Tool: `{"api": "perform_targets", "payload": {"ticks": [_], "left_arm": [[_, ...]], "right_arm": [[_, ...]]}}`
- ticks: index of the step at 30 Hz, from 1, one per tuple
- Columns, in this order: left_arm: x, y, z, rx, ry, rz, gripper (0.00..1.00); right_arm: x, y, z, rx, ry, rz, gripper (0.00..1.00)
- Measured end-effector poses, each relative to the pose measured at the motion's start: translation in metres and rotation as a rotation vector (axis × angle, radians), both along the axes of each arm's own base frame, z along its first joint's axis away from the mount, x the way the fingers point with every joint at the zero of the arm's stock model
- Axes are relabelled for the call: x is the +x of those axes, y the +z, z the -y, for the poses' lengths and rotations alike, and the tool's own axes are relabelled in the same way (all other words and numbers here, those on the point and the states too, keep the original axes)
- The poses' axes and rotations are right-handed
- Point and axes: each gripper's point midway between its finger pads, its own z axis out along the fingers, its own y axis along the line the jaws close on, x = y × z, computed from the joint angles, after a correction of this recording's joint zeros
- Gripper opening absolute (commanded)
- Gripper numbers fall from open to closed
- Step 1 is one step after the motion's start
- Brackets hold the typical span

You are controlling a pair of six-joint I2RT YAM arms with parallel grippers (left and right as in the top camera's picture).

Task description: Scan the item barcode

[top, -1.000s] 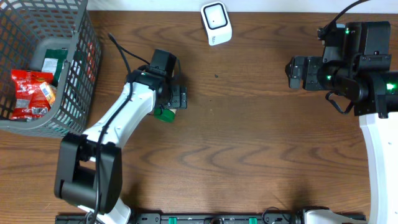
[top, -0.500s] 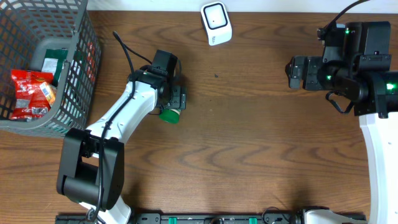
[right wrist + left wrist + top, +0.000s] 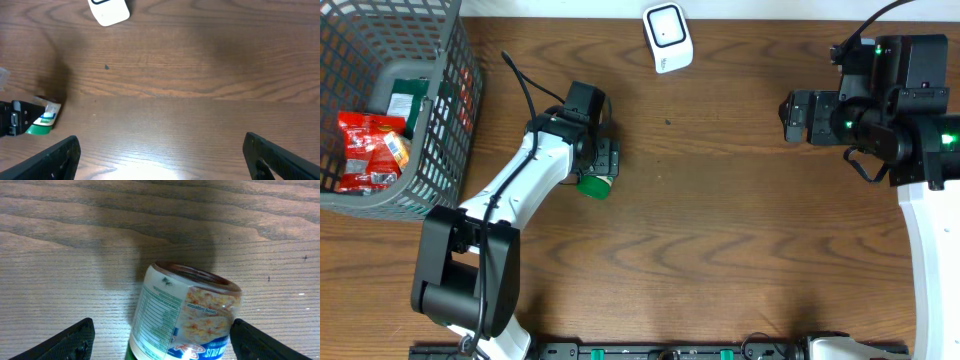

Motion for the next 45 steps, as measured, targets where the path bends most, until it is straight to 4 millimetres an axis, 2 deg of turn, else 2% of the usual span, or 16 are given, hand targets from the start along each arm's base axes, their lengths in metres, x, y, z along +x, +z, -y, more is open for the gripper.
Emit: {"api": "perform_targets", "payload": {"ticks": [7,19,26,45], "left_arm": [[0.002,0.0,-0.001,0.008,0.003,0.012,0.86],[0.0,-0.001,-0.025,0.133,0.035,0.014,0.86],[0.001,-0.001,-0.034,0.135,0.075,0.008,0.86],[0.0,-0.002,-0.025,0.034,0.219,-0.013,0.85]], "right_arm": [[0.0,0.0,0.0,0.0,0.0,0.0,0.99],[0.0,0.0,0.0,0.0,0.0,0.0,0.99],[0.0,0.0,0.0,0.0,0.0,0.0,0.99],[0.0,0.0,0.0,0.0,0.0,0.0,0.99]]}}
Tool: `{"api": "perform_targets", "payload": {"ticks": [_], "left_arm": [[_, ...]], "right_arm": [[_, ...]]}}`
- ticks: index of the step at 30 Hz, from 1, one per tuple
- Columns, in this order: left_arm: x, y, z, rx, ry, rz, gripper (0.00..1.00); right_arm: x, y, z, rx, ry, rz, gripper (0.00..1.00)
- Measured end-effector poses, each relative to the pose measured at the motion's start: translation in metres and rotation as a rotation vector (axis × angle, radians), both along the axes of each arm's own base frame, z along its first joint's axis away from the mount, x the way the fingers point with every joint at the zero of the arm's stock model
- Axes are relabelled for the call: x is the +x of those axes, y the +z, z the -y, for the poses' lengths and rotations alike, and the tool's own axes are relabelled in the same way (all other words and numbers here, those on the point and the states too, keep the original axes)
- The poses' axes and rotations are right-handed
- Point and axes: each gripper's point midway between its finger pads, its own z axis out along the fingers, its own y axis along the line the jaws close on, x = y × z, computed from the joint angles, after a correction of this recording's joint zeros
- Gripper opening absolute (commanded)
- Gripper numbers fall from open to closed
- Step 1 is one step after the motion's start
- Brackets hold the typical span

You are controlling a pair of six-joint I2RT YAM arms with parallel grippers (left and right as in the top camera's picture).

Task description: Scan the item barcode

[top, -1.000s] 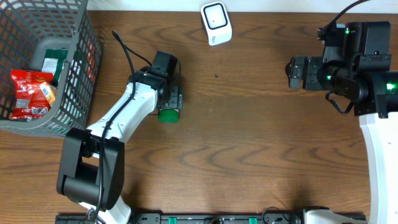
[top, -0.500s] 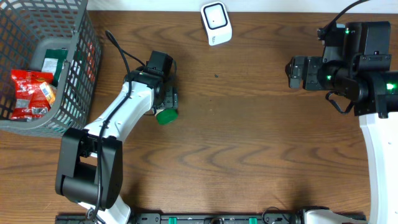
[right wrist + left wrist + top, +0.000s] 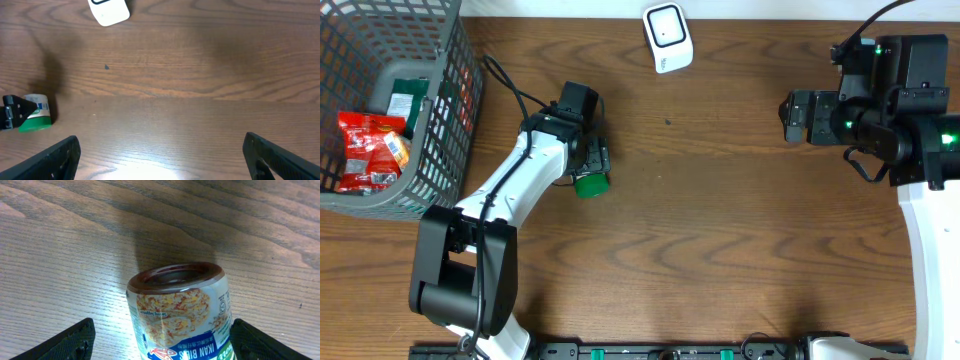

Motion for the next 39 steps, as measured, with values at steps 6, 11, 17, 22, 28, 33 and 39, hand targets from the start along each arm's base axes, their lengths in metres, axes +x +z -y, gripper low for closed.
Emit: {"api": "perform_targets", "payload": {"ticks": [6,11,17,22,28,33,39], "left_arm": [[-0.002,-0.011,0.008,-0.055,0.015,0.004,0.75],[-0.006,-0.017,0.02,-0.118,0.0,-0.006,0.65],[-0.005,-0.015,0.035,-0.145,-0.034,0.012,0.66],[-0.01,-0.015,0.05,-0.151,-0.07,0.008,0.77],[-0.014,-0.015,0.061,-0.155,-0.103,0.008,0.83],[-0.013,-0.013,0.068,-0.188,-0.116,0.014,0.83],[-0.016,-0.013,0.076,-0.214,-0.138,0.004,0.83]], "right_arm": [[0.0,0.0,0.0,0.0,0.0,0.0,0.99],[0.0,0.0,0.0,0.0,0.0,0.0,0.99],[0.0,0.0,0.0,0.0,0.0,0.0,0.99],[0.0,0.0,0.0,0.0,0.0,0.0,0.99],[0.0,0.0,0.0,0.0,0.0,0.0,0.99],[0.0,0.0,0.0,0.0,0.0,0.0,0.99],[0.0,0.0,0.0,0.0,0.0,0.0,0.99]]}}
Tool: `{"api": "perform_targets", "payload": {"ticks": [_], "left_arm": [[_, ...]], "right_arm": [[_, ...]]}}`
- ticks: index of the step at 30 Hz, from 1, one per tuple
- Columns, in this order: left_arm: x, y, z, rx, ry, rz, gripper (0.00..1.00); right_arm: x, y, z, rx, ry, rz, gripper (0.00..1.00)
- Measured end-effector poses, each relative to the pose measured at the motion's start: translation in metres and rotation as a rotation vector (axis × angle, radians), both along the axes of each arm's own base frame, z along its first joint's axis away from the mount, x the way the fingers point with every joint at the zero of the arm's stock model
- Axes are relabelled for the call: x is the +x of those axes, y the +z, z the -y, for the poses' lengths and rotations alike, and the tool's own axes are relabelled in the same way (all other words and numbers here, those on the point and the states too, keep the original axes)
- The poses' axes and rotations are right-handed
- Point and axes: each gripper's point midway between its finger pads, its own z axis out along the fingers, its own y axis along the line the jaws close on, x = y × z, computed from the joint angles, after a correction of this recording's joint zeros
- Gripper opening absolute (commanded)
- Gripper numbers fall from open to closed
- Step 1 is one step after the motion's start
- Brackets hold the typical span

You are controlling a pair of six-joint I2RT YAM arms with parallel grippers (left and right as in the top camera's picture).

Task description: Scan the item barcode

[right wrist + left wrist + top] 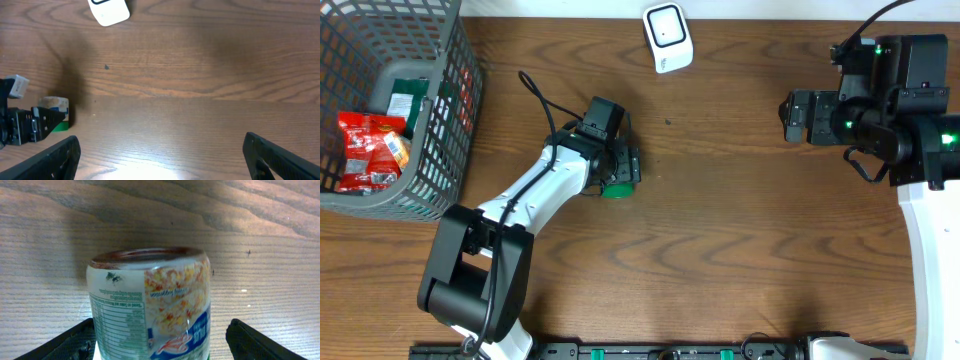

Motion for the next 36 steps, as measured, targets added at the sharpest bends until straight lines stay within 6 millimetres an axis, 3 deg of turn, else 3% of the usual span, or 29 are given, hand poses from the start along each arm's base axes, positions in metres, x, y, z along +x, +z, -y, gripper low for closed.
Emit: {"api": "perform_targets", "payload": {"ticks": [4,14,26,30,36], "left_arm": [[-0.009,-0.003,-0.002,0.014,-0.03,-0.032,0.89],[-0.038,-0.009,-0.009,0.044,-0.086,-0.147,0.91],[-0.025,-0.011,-0.022,0.121,-0.038,-0.088,0.9],[-0.026,-0.016,-0.025,0.123,-0.013,-0.087,0.79],[-0.034,-0.024,-0.029,0.138,-0.001,-0.111,0.75]], "right_arm": [[0.0,0.0,0.0,0.0,0.0,0.0,0.99],[0.0,0.0,0.0,0.0,0.0,0.0,0.99],[0.0,0.0,0.0,0.0,0.0,0.0,0.99],[0.0,0.0,0.0,0.0,0.0,0.0,0.99],[0.0,0.0,0.0,0.0,0.0,0.0,0.99]]}}
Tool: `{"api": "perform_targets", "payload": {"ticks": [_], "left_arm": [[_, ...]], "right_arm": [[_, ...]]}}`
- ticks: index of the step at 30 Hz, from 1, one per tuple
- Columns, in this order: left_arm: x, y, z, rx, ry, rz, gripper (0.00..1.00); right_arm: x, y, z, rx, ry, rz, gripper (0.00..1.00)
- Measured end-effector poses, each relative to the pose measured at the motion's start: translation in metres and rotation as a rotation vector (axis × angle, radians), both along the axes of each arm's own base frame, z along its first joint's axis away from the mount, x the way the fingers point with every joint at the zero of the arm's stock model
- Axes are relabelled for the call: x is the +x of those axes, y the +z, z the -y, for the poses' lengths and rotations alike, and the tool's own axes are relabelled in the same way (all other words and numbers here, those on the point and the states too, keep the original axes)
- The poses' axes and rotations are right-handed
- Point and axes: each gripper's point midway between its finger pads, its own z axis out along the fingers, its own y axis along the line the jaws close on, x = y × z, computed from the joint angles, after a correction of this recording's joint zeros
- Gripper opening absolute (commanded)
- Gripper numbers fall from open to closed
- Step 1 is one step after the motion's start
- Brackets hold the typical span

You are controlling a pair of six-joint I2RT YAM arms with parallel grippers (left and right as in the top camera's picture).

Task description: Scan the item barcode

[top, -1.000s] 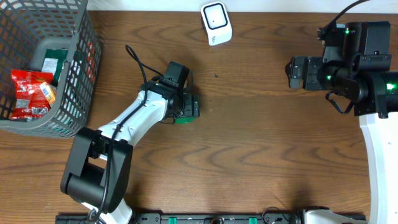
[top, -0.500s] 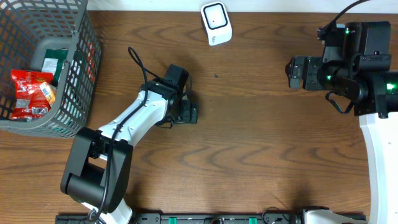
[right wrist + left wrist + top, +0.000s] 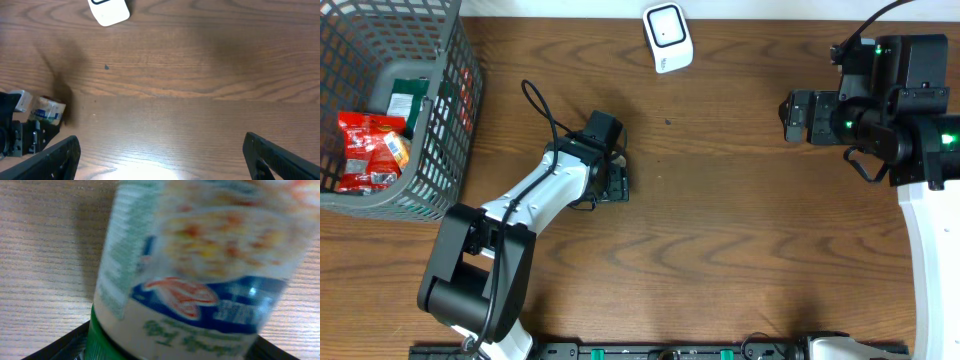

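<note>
The can (image 3: 200,265), a white tin with a food picture, a blue band and a green lid, fills the left wrist view, blurred and very close. My left gripper (image 3: 170,347) has a dark finger against each side of it, shut on it. From overhead the left gripper (image 3: 612,180) covers the can. In the right wrist view the can (image 3: 49,110) shows at the far left. The white scanner (image 3: 667,37) lies at the table's far edge. My right gripper (image 3: 162,160) hangs open and empty at the right.
A grey wire basket (image 3: 452,110) holding red packets and a green pack stands at the far left. The left arm's black cable loops above the gripper. The right arm (image 3: 880,100) hovers over the right side of the brown wooden table (image 3: 740,220).
The can now sits much closer to the left wrist camera and fills its view. From overhead the green lid no longer shows beside the left gripper. The right arm has not moved.
The left gripper straddled the lying can left of centre, then stood slightly further left with the can's picture side up. Later gripper and can were further right with the nutrition label showing. Now the can is deep between the fingers. The right arm stayed still.
</note>
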Motion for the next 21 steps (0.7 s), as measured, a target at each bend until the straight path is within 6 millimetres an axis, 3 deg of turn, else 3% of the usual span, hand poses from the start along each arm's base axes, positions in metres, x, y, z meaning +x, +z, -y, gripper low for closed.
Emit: {"api": "perform_targets", "payload": {"ticks": [5,21], "left_arm": [[0.0,0.0,-0.001,0.005,-0.003,0.0,0.68],[0.001,0.014,-0.002,0.014,-0.078,0.038,0.65]], "right_arm": [[0.0,0.0,0.0,0.0,0.0,0.0,0.99],[0.0,0.0,0.0,0.0,0.0,0.0,0.99]]}}
